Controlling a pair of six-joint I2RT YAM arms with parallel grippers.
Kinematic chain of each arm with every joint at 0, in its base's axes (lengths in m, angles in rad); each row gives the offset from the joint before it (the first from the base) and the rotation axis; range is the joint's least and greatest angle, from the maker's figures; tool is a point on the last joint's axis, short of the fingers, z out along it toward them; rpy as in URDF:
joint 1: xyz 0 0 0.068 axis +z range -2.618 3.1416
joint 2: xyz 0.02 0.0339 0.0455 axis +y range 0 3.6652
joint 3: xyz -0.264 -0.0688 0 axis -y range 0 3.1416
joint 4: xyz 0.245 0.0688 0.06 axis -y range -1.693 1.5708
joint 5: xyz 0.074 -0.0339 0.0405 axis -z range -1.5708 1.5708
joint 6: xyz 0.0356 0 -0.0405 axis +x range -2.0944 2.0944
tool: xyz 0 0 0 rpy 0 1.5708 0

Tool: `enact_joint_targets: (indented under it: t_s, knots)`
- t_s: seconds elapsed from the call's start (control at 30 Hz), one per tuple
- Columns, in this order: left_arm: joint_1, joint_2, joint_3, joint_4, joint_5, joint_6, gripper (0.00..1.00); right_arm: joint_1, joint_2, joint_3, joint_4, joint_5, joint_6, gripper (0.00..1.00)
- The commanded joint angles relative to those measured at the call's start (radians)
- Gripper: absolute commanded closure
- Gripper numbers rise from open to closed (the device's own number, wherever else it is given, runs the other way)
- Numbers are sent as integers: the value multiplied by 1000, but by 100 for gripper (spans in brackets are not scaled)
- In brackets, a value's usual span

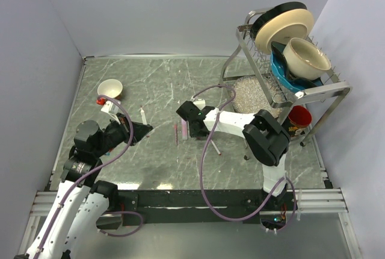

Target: Insert the pens into the pen caps

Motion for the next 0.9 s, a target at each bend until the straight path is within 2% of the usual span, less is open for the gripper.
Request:
enact_joint_targets:
  t_s: [0.0,0.2,0.3,0.37,0.53,0.73,0.87]
  knots:
    - [2,-9,31,19,-9,17,99,4,76,-29,-23,-51,-10,75]
    - [2,10,22,33,14,14,99,-8,49,-49,-5,-51,-48,95]
    - [0,69,22,59,78,-10,99,-10,-11,-48,-17,-29,-57,100]
    - [-5,93,18,88,126,-28,99,-10,-49,-44,-25,-28,-57,100]
    - [-43,116,-4,98,82,-62,99,-6,-163,-35,-49,-29,-40,100]
    - [-149,121,-136,292,94,-203,99,1,-310,14,-89,-29,-19,100]
    - [-175,145,-200,395,111,-268,99,9,-417,40,-34,-78,7,100]
